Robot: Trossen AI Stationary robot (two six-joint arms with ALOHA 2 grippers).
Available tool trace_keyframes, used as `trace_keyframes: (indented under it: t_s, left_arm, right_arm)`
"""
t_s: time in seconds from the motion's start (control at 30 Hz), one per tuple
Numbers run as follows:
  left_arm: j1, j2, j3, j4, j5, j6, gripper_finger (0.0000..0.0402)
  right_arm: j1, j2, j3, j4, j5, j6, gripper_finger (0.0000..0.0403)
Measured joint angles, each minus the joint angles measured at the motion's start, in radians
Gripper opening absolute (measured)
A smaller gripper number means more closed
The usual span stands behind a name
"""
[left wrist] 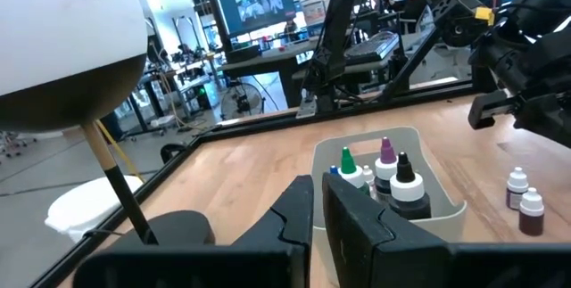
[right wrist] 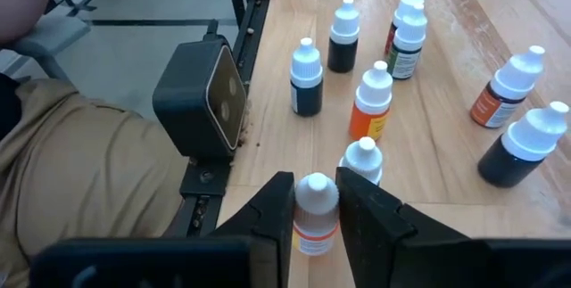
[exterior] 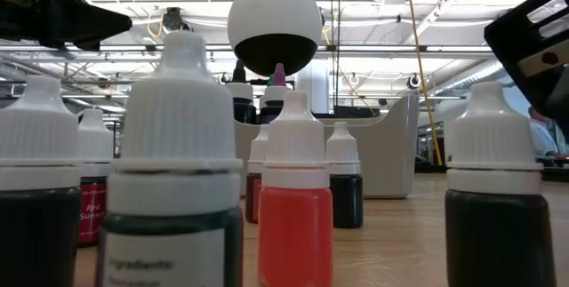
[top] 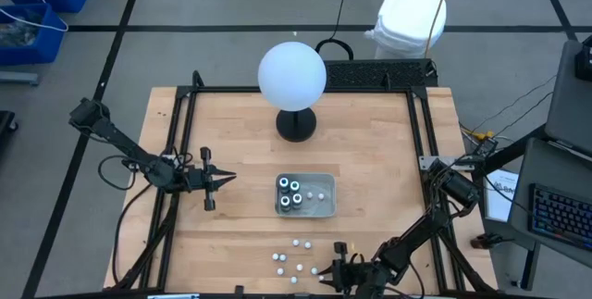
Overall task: Pick & Place food coloring
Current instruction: Put the small orange food coloring bottle into the gray bin
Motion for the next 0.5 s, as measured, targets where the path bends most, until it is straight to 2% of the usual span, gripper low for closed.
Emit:
trace_keyframes:
  t_s: [0.5]
  left_arm:
    - [0.000,0.000,0.000,0.001,0.000,-0.002,0.0037]
  right_arm:
    - [0.000,0.001,0.000,0.000,0.000,-0.002,0.0068]
